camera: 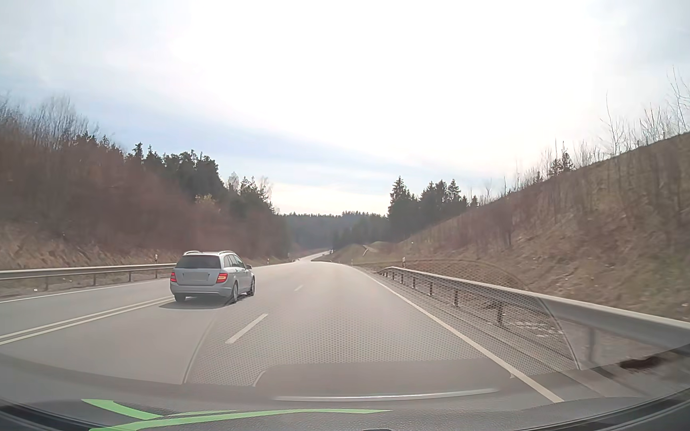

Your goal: Follow the waypoints while adhering to traffic rules and regulations

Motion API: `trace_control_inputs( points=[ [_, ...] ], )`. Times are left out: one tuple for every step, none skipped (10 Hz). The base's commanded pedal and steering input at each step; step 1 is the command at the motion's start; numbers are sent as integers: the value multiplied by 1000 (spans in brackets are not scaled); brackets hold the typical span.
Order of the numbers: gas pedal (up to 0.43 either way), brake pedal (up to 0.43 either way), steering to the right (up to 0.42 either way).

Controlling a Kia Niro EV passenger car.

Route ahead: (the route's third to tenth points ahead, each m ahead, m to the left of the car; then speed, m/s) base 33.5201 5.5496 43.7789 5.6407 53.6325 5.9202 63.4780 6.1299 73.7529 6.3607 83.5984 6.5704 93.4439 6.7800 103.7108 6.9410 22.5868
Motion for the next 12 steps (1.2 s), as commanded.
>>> trace_control_inputs(
  points=[
    [110,0,0],
    [110,0,0],
    [118,0,0],
    [130,0,0],
    [130,0,0],
    [138,0,0],
    [138,0,0],
    [150,0,0],
    [150,0,0],
    [150,0,0],
    [150,0,0],
    [150,0,0]
  ],
)
